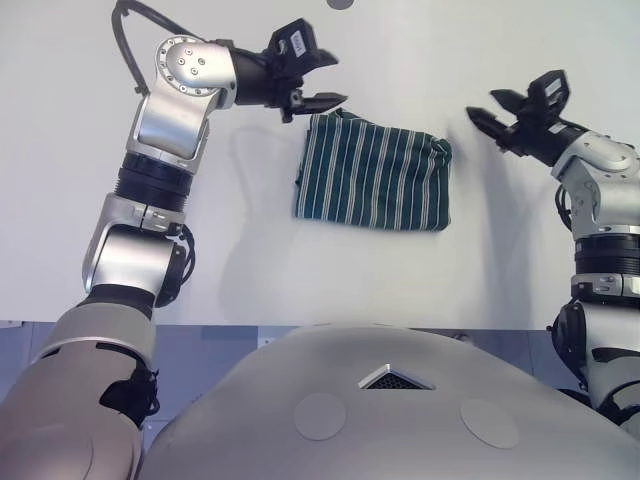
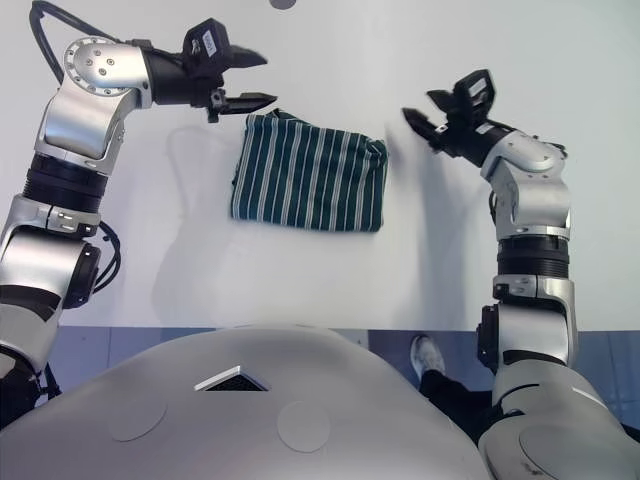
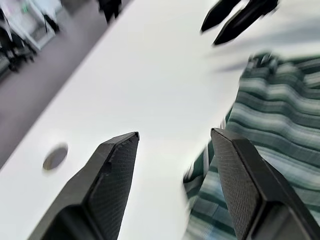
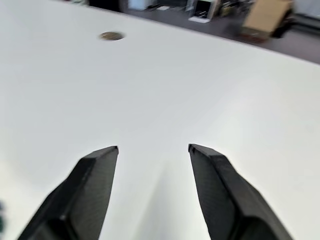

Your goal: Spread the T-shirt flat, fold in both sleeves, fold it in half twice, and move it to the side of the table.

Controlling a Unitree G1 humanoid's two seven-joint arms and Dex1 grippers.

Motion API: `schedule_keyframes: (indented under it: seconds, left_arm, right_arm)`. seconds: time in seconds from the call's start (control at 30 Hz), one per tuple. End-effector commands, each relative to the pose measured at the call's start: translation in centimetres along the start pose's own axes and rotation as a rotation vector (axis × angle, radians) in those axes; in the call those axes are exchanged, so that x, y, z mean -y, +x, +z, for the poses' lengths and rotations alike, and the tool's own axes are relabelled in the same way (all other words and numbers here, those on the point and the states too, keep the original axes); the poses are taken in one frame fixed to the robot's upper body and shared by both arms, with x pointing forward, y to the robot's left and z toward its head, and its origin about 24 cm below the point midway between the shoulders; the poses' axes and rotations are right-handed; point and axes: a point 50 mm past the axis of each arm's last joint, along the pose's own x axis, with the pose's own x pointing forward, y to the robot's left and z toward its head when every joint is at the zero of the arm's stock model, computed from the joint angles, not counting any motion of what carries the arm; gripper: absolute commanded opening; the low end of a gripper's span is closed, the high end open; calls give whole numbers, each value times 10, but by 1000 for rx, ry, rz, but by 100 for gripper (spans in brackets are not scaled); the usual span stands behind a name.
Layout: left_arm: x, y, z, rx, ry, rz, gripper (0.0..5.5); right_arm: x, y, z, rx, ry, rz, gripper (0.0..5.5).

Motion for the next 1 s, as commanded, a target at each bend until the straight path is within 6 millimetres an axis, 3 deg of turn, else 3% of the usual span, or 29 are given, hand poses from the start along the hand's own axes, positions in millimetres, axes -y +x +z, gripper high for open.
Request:
schedule_keyframes:
  seconds: [0.03, 0.2, 0.37, 0.5, 0.6, 0.67, 0.87, 1.0]
  left_arm:
    - [36, 8, -2, 81, -75, -100, 259]
    - [64, 37, -22, 12, -120, -137, 355]
    - [70, 57, -47, -121, -140, -114, 429]
    - [75, 59, -97, -395, -116, -88, 429]
    - [60, 31, -148, -655, -175, 86, 429]
    - [39, 13, -161, -737, -193, 268, 429]
    - [-28, -33, -155, -589, -612, 1044, 429]
    - [-48, -77, -151, -497, -796, 1504, 429]
  right_arm:
    - [14, -5, 14, 187, 71, -291, 263]
    - [9, -21, 4, 298, 193, -524, 263]
    - [1, -15, -1, 285, 212, -532, 263]
    - [-3, -9, 4, 306, 214, -527, 263]
    - [-3, -6, 11, 327, 208, -527, 263]
    - [-2, -5, 12, 331, 207, -531, 263]
    - [-10, 5, 14, 340, 214, -511, 263]
    - [-14, 10, 13, 337, 214, -495, 263]
